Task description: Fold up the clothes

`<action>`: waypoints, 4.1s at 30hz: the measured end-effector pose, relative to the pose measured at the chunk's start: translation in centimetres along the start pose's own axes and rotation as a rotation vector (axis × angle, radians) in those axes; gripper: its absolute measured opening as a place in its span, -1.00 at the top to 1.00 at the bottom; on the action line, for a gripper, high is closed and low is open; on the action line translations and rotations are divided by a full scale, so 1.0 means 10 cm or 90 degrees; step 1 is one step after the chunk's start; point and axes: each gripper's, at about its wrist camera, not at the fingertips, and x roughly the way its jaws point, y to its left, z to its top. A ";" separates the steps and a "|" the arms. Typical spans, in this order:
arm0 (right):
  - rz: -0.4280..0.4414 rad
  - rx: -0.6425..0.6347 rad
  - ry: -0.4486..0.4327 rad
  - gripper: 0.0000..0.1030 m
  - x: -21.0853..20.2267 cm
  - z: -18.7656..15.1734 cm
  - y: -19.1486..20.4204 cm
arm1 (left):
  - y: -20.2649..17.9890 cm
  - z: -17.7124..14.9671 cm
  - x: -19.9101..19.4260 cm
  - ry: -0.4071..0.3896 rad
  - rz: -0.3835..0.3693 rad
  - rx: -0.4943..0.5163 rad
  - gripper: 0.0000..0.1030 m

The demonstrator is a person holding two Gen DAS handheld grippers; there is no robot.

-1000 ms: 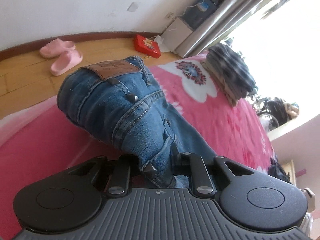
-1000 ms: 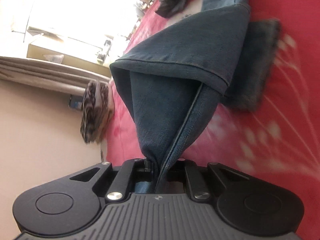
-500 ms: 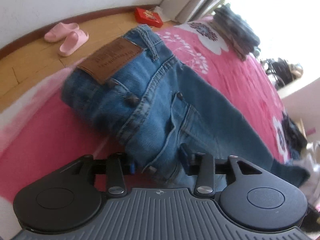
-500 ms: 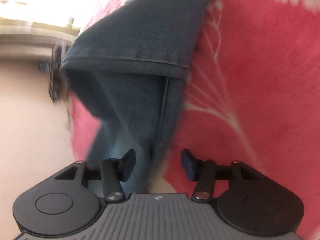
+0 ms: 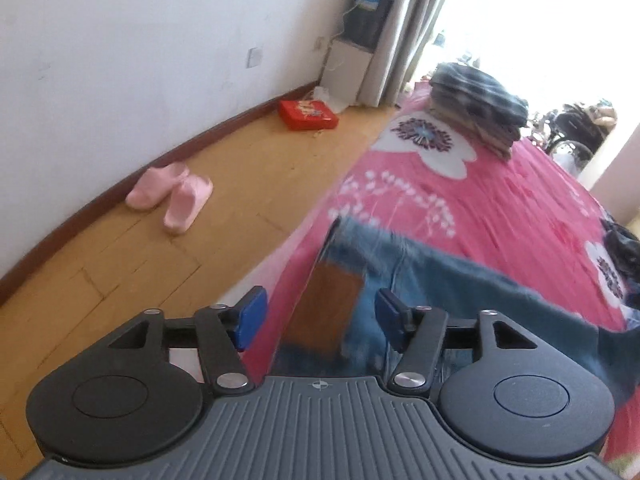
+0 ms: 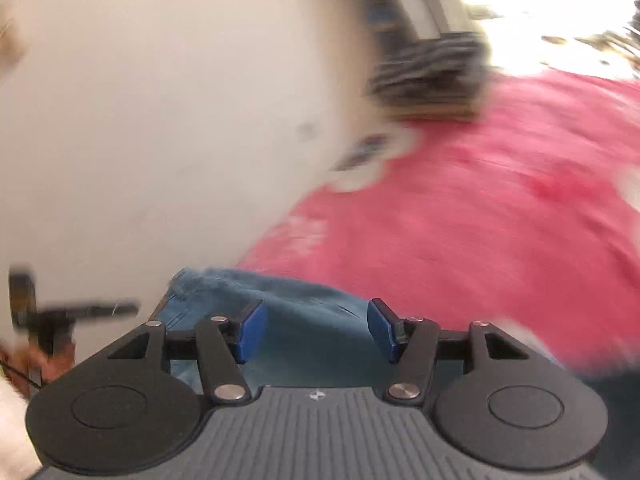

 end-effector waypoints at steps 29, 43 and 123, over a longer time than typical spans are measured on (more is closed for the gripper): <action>-0.009 -0.221 0.123 0.91 0.88 0.08 0.24 | -0.42 0.40 0.69 -0.009 -0.024 0.132 0.63; -0.002 -0.126 0.151 0.91 1.36 -0.12 -0.18 | -0.35 0.41 0.92 0.031 0.030 0.145 0.25; -0.495 0.408 -0.189 0.22 -2.81 -1.48 -2.17 | -1.35 -0.01 1.33 0.018 0.081 0.192 0.16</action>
